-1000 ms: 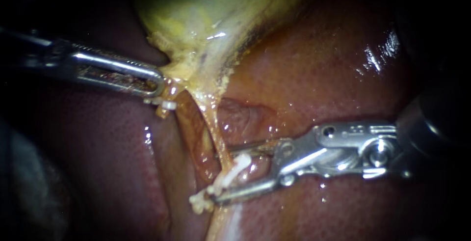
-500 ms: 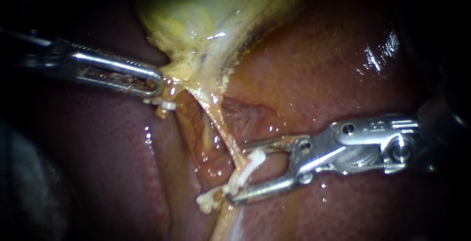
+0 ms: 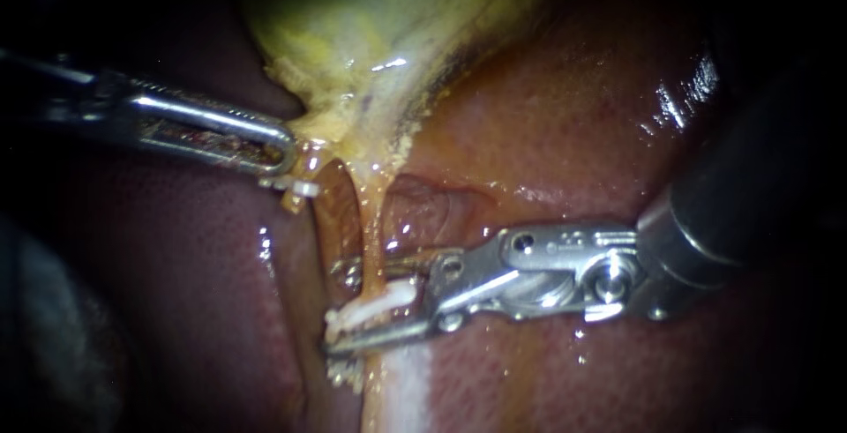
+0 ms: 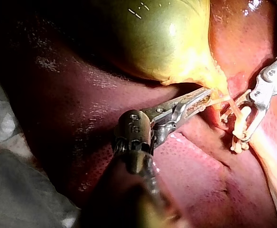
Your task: Going back first clip right tube
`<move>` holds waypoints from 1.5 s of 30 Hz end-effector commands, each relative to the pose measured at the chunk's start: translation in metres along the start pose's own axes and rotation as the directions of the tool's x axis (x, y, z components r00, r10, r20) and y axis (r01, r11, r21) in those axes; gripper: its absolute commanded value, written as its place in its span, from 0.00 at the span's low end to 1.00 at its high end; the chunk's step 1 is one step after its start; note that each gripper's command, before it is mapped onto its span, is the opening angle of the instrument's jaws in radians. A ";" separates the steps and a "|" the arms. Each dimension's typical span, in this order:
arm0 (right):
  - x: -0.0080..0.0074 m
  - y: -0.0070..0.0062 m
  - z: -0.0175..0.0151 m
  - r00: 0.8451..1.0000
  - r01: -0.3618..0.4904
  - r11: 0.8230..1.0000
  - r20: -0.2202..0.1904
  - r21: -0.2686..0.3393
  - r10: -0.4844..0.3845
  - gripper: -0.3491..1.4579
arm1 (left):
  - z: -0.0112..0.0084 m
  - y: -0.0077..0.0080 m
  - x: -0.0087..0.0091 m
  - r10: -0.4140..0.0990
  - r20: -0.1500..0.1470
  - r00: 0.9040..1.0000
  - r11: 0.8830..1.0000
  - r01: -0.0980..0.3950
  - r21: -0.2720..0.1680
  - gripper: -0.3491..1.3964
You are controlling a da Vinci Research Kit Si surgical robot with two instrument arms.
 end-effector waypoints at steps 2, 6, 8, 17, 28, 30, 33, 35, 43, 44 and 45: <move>0.0000 0.0001 -0.0001 1.000 0.001 1.000 0.000 -0.001 -0.001 0.47 | 0.0000 0.0000 0.0000 0.000 0.000 1.000 1.000 0.000 0.000 0.00; -0.0001 -0.0001 -0.0005 1.000 0.001 1.000 -0.007 0.007 -0.001 0.47 | 0.0000 0.0000 0.0000 0.000 0.000 1.000 1.000 0.000 0.000 0.00; -0.0001 -0.0003 -0.0008 1.000 0.001 1.000 -0.015 0.013 -0.001 0.47 | 0.0000 0.0000 0.0000 0.000 0.000 1.000 1.000 0.000 0.000 0.00; 0.0002 0.0000 -0.0027 1.000 -0.003 1.000 -0.016 0.021 0.003 0.47 | 0.0000 0.0000 0.0000 0.000 0.000 1.000 1.000 0.000 0.000 0.00; 0.0004 -0.0019 -0.0054 1.000 0.014 0.999 -0.015 0.043 -0.014 0.47 | 0.0000 0.0000 0.0000 0.000 0.000 1.000 1.000 0.000 0.000 0.00; 0.0006 -0.0014 -0.0055 1.000 0.018 1.000 -0.022 0.024 -0.017 0.47 | 0.0000 0.0000 0.0000 0.000 0.000 1.000 1.000 0.000 0.000 0.00; 0.0008 -0.0004 -0.0060 0.998 0.042 0.999 -0.036 -0.001 -0.042 0.47 | 0.0000 0.0000 -0.0001 0.000 0.000 1.000 1.000 0.000 0.000 0.00; 0.0010 0.0002 -0.0067 0.997 0.061 0.998 -0.036 -0.014 -0.062 0.47 | 0.0000 0.0000 -0.0001 0.000 0.003 1.000 1.000 0.000 0.001 0.00; 0.0024 0.0001 -0.0115 0.986 0.165 0.985 0.012 -0.055 -0.164 0.47 | -0.0001 0.0000 -0.0001 0.000 0.003 1.000 1.000 -0.001 0.001 0.00; 0.0026 0.0000 -0.0122 0.983 0.181 0.982 0.022 -0.061 -0.180 0.47 | -0.0001 0.0000 -0.0001 0.000 0.003 1.000 1.000 -0.001 0.001 0.00; 0.0030 -0.0001 -0.0130 0.981 0.190 0.979 0.034 -0.066 -0.188 0.47 | -0.0001 0.0000 -0.0001 0.000 0.003 1.000 1.000 -0.001 0.001 0.00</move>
